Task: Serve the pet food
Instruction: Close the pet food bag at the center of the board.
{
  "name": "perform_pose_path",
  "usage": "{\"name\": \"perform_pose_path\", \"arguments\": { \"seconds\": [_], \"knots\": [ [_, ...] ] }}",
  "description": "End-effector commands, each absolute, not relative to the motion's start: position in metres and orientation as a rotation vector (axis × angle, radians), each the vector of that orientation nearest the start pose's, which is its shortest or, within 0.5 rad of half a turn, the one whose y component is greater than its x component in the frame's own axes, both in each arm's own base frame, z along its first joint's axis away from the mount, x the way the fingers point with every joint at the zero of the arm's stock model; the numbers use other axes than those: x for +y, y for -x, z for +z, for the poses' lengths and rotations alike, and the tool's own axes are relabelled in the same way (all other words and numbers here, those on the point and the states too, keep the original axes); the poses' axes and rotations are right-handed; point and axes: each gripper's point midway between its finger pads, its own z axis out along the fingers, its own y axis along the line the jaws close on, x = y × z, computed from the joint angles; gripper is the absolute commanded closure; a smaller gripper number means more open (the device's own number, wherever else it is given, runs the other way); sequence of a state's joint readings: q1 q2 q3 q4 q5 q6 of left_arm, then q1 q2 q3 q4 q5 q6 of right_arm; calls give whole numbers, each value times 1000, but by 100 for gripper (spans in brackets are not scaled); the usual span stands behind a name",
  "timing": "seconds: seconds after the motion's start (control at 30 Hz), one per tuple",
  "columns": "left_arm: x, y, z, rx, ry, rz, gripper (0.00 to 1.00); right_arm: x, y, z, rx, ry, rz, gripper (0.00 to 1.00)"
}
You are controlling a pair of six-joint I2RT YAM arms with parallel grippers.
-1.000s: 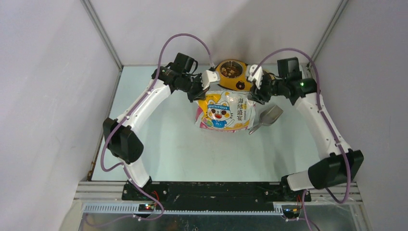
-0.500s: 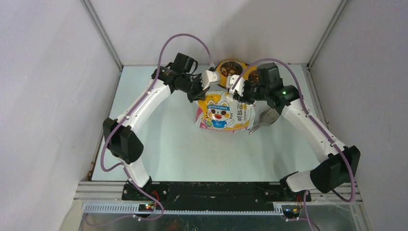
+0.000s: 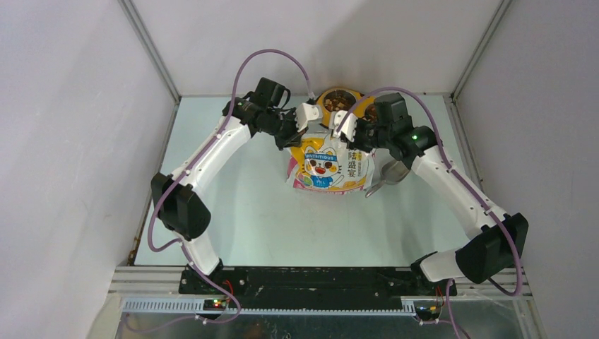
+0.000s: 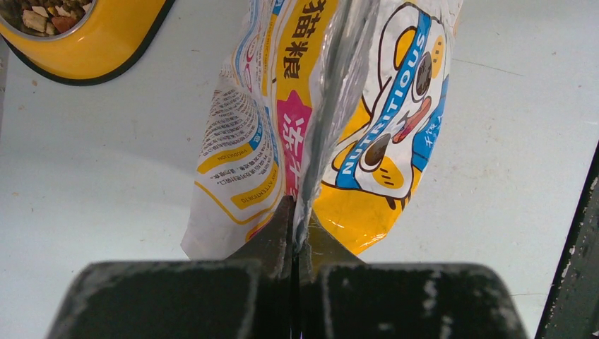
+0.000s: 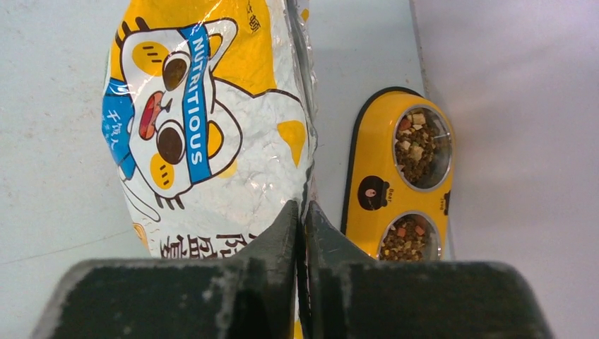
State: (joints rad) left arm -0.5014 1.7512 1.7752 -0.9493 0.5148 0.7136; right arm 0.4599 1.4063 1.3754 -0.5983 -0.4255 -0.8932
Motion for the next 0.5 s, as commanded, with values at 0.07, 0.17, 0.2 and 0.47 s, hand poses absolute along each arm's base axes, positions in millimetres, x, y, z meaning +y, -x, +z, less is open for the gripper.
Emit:
{"name": "perform_pose_path", "arguments": {
  "seconds": [0.07, 0.17, 0.2, 0.47],
  "knots": [
    [-251, -349, 288, 1737, -1465, -470, 100, 227, -356, 293, 1481, 1402, 177, 71],
    [-251, -347, 290, 1734, -1460, -477, 100, 237, -354, 291, 1480, 1413, 168, 60],
    [-250, -345, 287, 1739, -1461, -481, 100, 241, -353, 288, 1477, 1429, 169, 60],
    [-247, -342, 278, 1746, -1461, -470, 100, 241, -349, 271, 1484, 1483, 110, 69]
  ]
}}
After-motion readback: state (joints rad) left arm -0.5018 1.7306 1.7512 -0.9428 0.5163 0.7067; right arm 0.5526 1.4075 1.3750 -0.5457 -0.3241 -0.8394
